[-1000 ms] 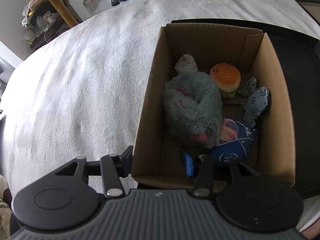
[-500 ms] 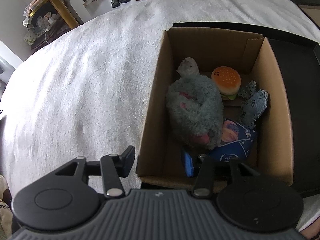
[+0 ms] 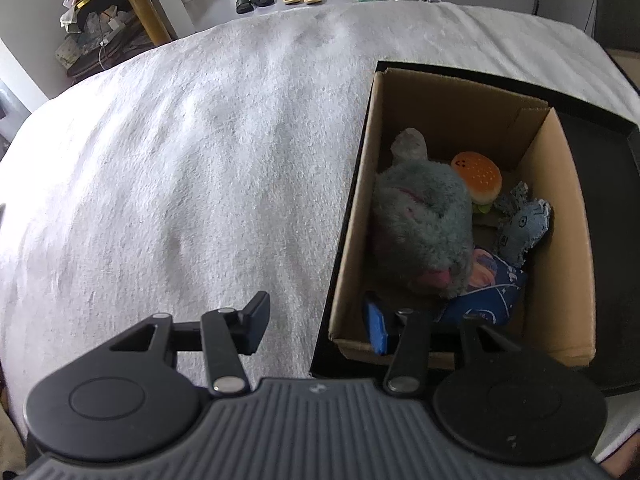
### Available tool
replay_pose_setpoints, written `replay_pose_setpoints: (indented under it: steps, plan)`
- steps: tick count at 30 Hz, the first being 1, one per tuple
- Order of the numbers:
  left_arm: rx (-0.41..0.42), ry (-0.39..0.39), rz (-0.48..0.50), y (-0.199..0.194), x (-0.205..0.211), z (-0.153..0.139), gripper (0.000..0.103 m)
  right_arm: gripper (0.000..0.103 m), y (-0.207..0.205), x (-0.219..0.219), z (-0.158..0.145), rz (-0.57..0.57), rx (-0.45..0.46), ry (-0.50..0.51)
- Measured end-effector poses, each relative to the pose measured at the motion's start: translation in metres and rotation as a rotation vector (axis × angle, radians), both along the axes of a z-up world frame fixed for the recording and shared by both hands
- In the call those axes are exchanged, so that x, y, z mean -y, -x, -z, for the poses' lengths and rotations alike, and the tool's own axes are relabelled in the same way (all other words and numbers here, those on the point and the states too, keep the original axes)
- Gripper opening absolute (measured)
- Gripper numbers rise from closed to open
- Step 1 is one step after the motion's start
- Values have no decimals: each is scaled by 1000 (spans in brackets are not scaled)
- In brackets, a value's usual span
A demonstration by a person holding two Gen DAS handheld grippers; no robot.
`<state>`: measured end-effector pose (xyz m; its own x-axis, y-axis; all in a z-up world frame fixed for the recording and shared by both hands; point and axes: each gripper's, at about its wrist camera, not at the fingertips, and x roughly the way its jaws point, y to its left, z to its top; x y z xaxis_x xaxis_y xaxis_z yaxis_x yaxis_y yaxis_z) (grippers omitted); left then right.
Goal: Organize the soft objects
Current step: 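Carry the dark plush into the box and open the right gripper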
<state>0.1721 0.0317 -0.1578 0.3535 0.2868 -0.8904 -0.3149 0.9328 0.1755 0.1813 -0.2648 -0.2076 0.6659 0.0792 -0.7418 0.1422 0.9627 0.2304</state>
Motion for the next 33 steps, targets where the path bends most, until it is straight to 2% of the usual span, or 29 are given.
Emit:
replay_pose_setpoints:
  steps: [6,22,33]
  plan:
    - [31,34,-1,3,-8,-4,49,27,4,-14,-25,-82,81,-16]
    - [112,147,-10,7,-30,-2,49,27,4,-65,-75,-280,151,-4]
    - [139,230,-15,6,-46,4,48,27,-8,-107,-92,-365,169,-2]
